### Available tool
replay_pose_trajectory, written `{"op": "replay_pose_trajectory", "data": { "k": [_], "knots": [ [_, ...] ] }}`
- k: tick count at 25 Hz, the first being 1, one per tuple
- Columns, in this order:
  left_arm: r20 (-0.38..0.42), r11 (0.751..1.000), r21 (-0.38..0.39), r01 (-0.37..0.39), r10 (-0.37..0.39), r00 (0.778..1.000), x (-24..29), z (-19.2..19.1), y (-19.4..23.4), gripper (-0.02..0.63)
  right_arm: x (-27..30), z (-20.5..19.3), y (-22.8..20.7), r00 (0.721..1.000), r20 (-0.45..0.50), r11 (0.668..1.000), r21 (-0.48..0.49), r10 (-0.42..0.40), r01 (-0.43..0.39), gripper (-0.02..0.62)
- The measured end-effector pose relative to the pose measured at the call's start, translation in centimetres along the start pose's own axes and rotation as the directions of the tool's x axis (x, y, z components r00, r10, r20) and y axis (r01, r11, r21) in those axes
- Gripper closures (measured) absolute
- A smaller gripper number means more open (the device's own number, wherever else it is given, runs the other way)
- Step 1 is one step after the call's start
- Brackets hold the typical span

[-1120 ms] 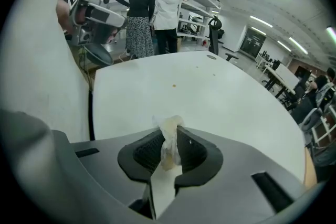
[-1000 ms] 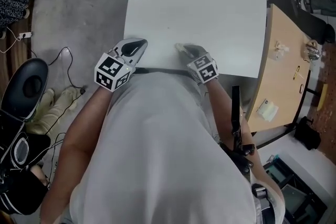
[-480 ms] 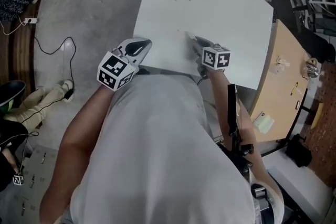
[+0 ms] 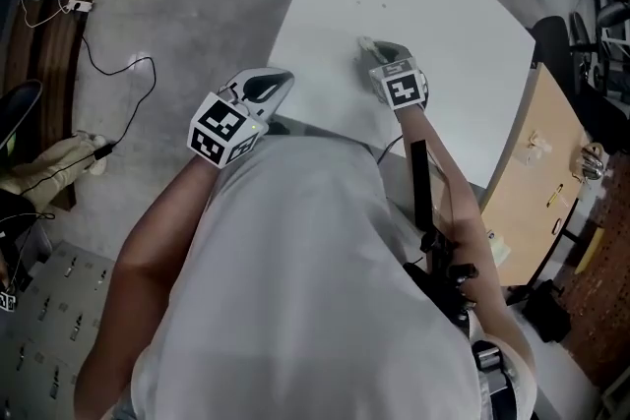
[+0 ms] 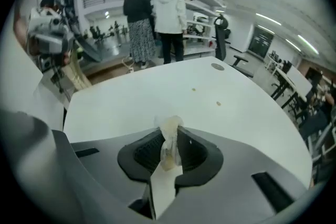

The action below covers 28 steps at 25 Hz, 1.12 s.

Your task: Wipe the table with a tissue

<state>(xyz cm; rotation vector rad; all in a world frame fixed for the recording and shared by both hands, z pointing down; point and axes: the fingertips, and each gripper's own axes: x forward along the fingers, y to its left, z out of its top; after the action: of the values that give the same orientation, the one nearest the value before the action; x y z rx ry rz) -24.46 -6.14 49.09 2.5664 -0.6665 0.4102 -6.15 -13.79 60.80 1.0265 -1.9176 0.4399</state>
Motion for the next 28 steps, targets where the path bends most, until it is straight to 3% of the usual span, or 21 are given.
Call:
{"op": "replay_pose_trajectory", "data": {
  "k": [2, 8, 15, 18, 20, 24, 28],
  "knots": [
    [-0.002, 1.000, 0.000, 0.003, -0.003, 1.000, 0.2, -0.1, -0.1, 0.598, 0.0, -0.5, 1.0, 1.000, -0.005, 0.996, -0.090, -0.014, 0.014, 0.531],
    [-0.010, 1.000, -0.003, 0.028, -0.028, 1.000, 1.4, -0.1, -0.3, 0.598, -1.0, -1.4, 5.0, 0.999, -0.003, 0.976, -0.213, 0.033, -0.033, 0.531],
    [-0.009, 0.999, -0.001, 0.043, -0.043, 0.999, 2.1, 0.3, -0.4, 0.598, -2.5, -2.8, 9.8, 0.985, -0.018, 0.961, -0.216, 0.172, -0.172, 0.531],
    [-0.004, 0.999, -0.007, 0.031, -0.031, 0.999, 1.9, 0.3, 0.2, 0.598, -3.2, -3.3, 12.6, 0.934, -0.037, 0.924, -0.135, 0.356, -0.358, 0.531],
    [0.002, 1.000, -0.013, 0.019, -0.019, 1.000, 1.7, 0.4, 0.5, 0.598, -3.7, -3.1, 12.8, 0.908, 0.001, 0.907, -0.043, 0.419, -0.419, 0.531],
    [0.009, 0.999, -0.033, -0.010, 0.010, 1.000, 1.6, 0.4, 1.2, 0.598, -3.6, -1.8, 8.1, 0.926, 0.123, 0.912, 0.168, 0.356, -0.373, 0.531],
    [0.007, 0.998, -0.055, -0.034, 0.034, 0.999, 1.8, 0.0, 1.7, 0.598, -2.6, -0.6, 2.0, 0.953, 0.147, 0.928, 0.228, 0.266, -0.294, 0.531]
  ]
}}
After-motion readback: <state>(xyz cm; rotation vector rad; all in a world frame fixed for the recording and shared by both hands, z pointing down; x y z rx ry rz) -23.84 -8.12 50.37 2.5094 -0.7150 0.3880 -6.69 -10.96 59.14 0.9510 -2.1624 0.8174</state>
